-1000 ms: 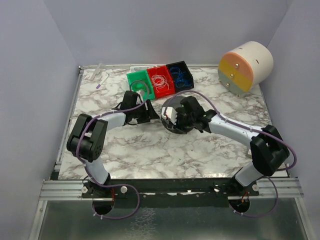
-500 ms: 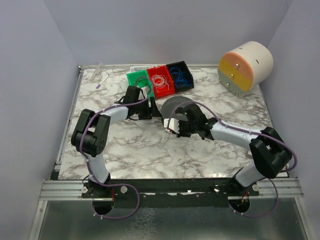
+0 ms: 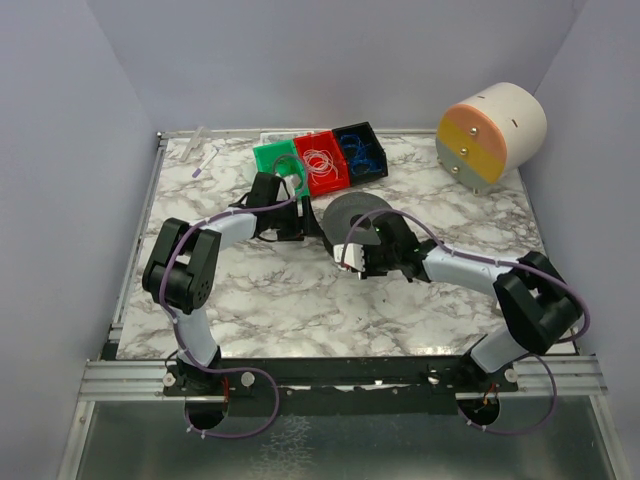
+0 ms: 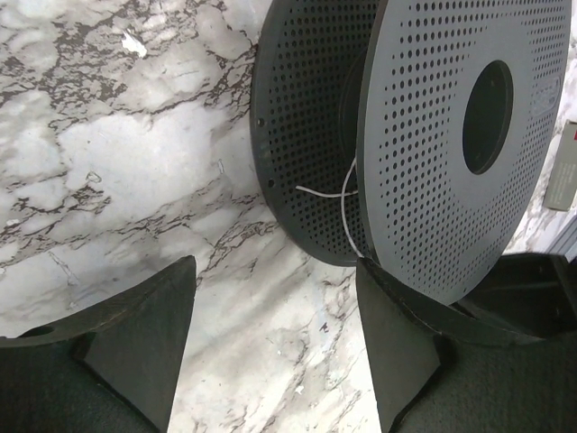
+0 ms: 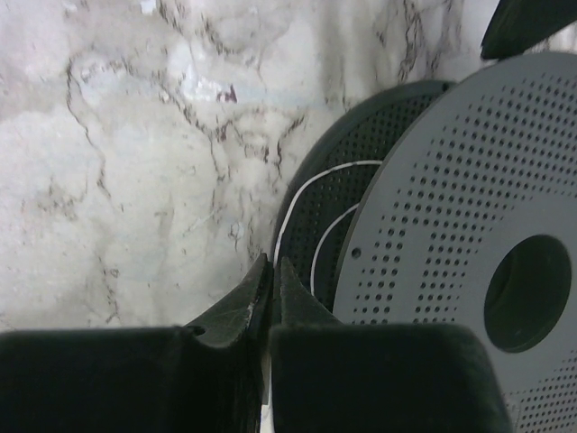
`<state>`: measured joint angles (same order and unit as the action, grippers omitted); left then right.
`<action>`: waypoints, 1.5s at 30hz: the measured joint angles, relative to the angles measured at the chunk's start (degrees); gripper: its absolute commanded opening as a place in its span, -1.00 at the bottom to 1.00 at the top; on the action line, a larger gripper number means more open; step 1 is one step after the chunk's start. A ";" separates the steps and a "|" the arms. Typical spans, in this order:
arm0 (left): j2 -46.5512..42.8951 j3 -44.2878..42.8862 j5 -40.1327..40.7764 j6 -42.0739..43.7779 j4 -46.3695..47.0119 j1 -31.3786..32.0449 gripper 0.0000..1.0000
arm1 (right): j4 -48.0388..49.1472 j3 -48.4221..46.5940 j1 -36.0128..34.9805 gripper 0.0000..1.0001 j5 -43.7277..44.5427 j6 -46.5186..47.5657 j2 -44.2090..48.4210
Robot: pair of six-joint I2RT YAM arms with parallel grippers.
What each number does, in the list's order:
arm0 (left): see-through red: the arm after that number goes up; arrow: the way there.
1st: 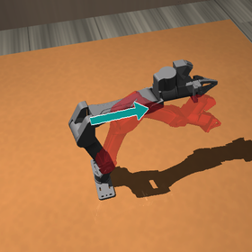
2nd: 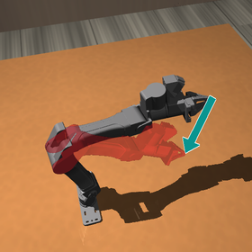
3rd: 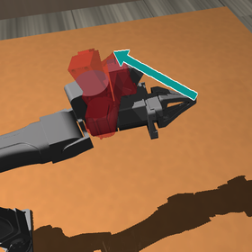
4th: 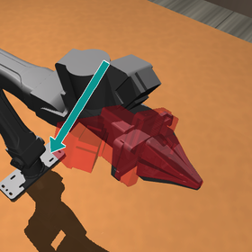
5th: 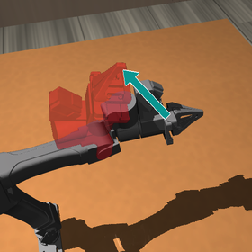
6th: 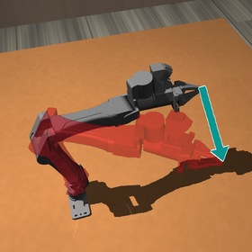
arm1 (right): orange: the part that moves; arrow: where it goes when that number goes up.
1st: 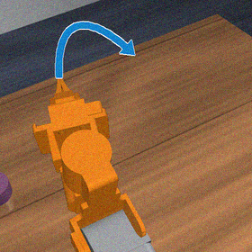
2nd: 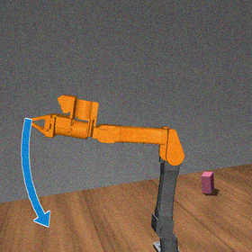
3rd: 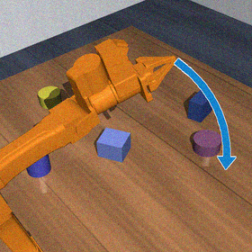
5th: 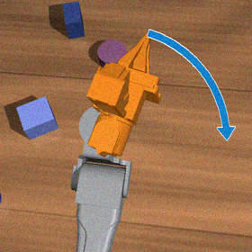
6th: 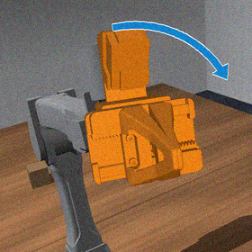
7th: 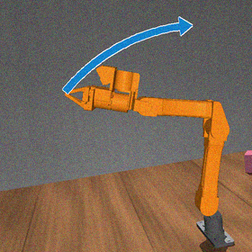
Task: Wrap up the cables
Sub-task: Move the storage box to the center of the board, then reset both arms
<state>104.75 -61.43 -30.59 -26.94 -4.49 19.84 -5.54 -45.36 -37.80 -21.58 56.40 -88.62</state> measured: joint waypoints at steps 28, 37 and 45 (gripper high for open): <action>0.00 -4.57 -2.01 6.67 -9.31 0.00 0.73 | 5.70 4.83 5.64 1.00 0.87 1.03 5.79; -0.28 -5.57 -1.92 10.27 -13.57 0.00 0.85 | -4.28 -0.07 5.66 1.00 0.48 -0.28 11.10; -4.13 -5.75 -0.28 15.02 -18.60 -0.24 0.98 | -16.24 -4.31 5.68 1.00 -0.46 -2.67 16.13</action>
<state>100.62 -67.18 -30.87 -11.92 -23.09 19.59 -21.78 -49.67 -32.12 -22.04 53.74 -72.49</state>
